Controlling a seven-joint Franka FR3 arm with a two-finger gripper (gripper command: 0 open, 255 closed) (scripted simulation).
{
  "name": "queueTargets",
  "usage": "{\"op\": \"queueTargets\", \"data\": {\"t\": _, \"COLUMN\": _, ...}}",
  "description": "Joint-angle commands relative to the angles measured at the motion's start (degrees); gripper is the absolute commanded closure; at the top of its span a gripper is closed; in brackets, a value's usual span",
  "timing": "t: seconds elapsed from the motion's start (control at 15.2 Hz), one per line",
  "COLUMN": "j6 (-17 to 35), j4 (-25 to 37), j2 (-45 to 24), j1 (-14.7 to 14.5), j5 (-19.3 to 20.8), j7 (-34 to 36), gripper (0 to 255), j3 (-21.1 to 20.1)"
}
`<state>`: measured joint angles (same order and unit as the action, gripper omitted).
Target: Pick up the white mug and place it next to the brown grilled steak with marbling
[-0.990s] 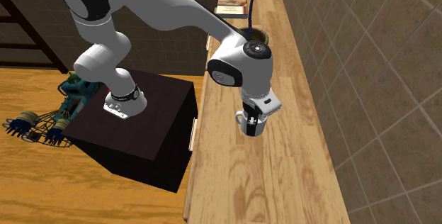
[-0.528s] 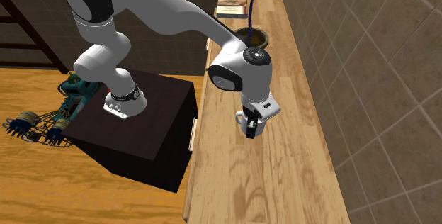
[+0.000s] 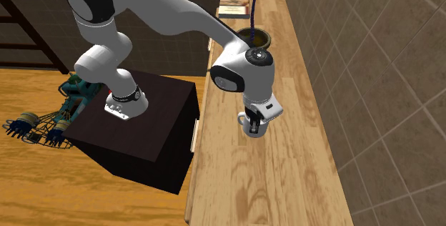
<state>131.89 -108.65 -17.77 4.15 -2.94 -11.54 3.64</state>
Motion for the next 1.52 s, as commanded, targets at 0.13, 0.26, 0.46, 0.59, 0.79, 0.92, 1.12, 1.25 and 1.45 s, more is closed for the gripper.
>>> {"op": "queueTargets", "data": {"t": 0.13, "j6": 0.00, "j4": -0.01, "j2": -0.01, "j1": -0.01, "j5": 0.00, "j7": 0.00, "gripper": 255, "j3": -0.01}}
{"op": "queueTargets", "data": {"t": 0.26, "j6": 0.01, "j4": 0.00, "j2": -0.01, "j1": -0.01, "j5": 0.00, "j7": 0.00, "gripper": 255, "j3": -0.01}}
{"op": "queueTargets", "data": {"t": 0.46, "j6": -1.96, "j4": 0.85, "j2": 1.12, "j1": -0.04, "j5": 0.15, "j7": 0.13, "gripper": 255, "j3": 0.05}}
{"op": "queueTargets", "data": {"t": 0.59, "j6": -3.31, "j4": 1.51, "j2": 1.79, "j1": -0.06, "j5": 0.24, "j7": 0.21, "gripper": 255, "j3": 0.08}}
{"op": "queueTargets", "data": {"t": 0.79, "j6": -5.33, "j4": 2.58, "j2": 2.76, "j1": -0.08, "j5": 0.37, "j7": 0.32, "gripper": 255, "j3": 0.12}}
{"op": "queueTargets", "data": {"t": 0.92, "j6": -6.70, "j4": 3.36, "j2": 3.35, "j1": -0.09, "j5": 0.45, "j7": 0.39, "gripper": 255, "j3": 0.15}}
{"op": "queueTargets", "data": {"t": 1.12, "j6": -8.77, "j4": 4.62, "j2": 4.16, "j1": -0.11, "j5": 0.56, "j7": 0.50, "gripper": 255, "j3": 0.18}}
{"op": "queueTargets", "data": {"t": 1.25, "j6": -10.17, "j4": 5.53, "j2": 4.65, "j1": -0.11, "j5": 0.63, "j7": 0.56, "gripper": 255, "j3": 0.19}}
{"op": "queueTargets", "data": {"t": 1.45, "j6": -12.28, "j4": 7.00, "j2": 5.30, "j1": -0.12, "j5": 0.72, "j7": 0.65, "gripper": 255, "j3": 0.22}}
